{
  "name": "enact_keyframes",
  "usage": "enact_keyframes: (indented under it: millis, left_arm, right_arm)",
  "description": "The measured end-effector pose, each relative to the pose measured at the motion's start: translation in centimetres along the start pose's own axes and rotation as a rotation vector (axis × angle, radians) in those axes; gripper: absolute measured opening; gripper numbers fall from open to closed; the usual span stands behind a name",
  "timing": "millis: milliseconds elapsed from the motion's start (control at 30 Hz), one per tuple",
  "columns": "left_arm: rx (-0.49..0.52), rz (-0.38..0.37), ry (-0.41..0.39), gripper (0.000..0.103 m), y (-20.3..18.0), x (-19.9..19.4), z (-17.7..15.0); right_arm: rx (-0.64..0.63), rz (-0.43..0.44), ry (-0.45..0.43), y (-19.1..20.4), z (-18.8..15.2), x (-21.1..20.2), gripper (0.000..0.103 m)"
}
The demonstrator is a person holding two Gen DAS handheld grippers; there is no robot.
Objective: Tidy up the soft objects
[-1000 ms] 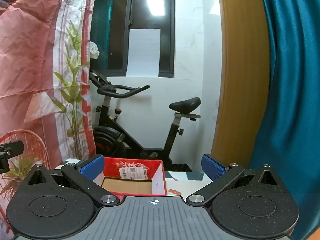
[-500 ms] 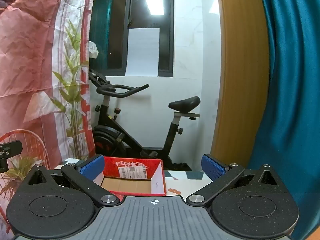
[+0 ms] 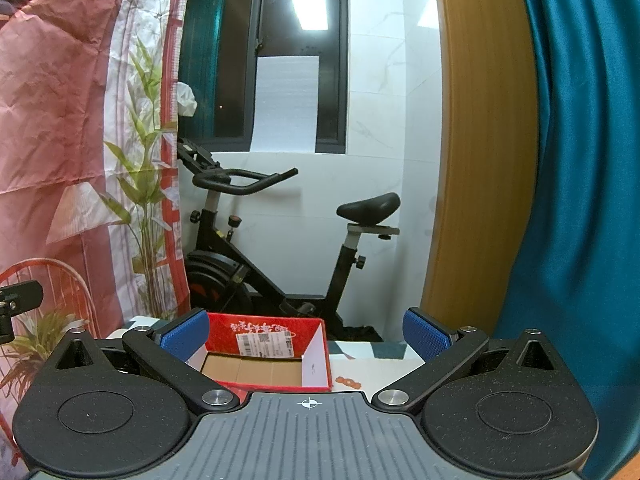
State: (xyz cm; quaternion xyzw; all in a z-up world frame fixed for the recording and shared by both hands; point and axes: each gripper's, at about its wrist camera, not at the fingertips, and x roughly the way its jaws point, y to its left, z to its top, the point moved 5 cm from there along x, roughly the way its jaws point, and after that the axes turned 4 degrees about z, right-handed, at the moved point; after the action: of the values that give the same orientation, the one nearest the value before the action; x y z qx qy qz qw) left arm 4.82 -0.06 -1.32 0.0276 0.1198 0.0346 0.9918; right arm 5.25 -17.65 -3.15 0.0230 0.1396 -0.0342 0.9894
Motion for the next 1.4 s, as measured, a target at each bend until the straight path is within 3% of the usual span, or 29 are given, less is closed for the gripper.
enact_keyframes:
  millis: [1400]
  left_arm:
    - [-0.001,0.000,-0.002,0.103,0.08,0.04,-0.08]
  right_arm:
    - [0.000,-0.001,0.002,-0.09,-0.23,0.24,0.103]
